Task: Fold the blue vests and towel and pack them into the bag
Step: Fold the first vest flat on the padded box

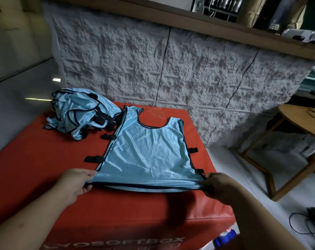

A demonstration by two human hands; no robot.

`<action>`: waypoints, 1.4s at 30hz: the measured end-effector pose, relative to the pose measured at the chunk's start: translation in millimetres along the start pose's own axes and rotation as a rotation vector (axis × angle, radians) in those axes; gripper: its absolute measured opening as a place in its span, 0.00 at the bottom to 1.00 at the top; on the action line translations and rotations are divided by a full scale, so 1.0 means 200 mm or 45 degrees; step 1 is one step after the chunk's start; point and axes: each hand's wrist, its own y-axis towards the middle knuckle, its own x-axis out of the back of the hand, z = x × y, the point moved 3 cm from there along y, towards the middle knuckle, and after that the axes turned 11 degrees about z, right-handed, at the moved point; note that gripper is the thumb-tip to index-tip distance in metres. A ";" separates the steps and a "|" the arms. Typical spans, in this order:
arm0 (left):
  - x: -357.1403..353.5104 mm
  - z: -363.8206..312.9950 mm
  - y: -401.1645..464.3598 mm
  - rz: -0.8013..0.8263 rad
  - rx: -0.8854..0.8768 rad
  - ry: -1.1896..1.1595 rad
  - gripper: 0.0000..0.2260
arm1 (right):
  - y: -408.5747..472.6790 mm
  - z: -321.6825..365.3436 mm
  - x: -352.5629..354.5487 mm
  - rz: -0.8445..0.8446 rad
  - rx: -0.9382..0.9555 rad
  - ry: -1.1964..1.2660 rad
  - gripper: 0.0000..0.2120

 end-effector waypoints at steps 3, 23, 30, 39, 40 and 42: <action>-0.01 -0.01 -0.01 0.073 0.041 -0.023 0.06 | 0.00 0.02 0.02 -0.037 0.105 -0.035 0.16; 0.02 -0.11 0.00 0.036 -0.740 1.414 0.28 | -0.03 0.06 -0.05 -0.048 0.192 -1.526 0.19; 0.04 -0.14 -0.03 -0.041 -0.879 1.351 0.13 | -0.09 0.11 0.00 -0.213 0.490 -1.245 0.14; 0.00 -0.20 -0.13 0.071 -0.930 1.086 0.17 | -0.16 0.21 -0.03 -0.404 0.887 -0.932 0.16; 0.01 -0.22 -0.13 0.067 -0.915 1.055 0.18 | -0.16 0.22 -0.03 -0.392 0.906 -0.948 0.19; 0.01 -0.24 -0.15 0.077 -0.919 1.073 0.18 | -0.17 0.23 -0.03 -0.380 0.909 -0.998 0.26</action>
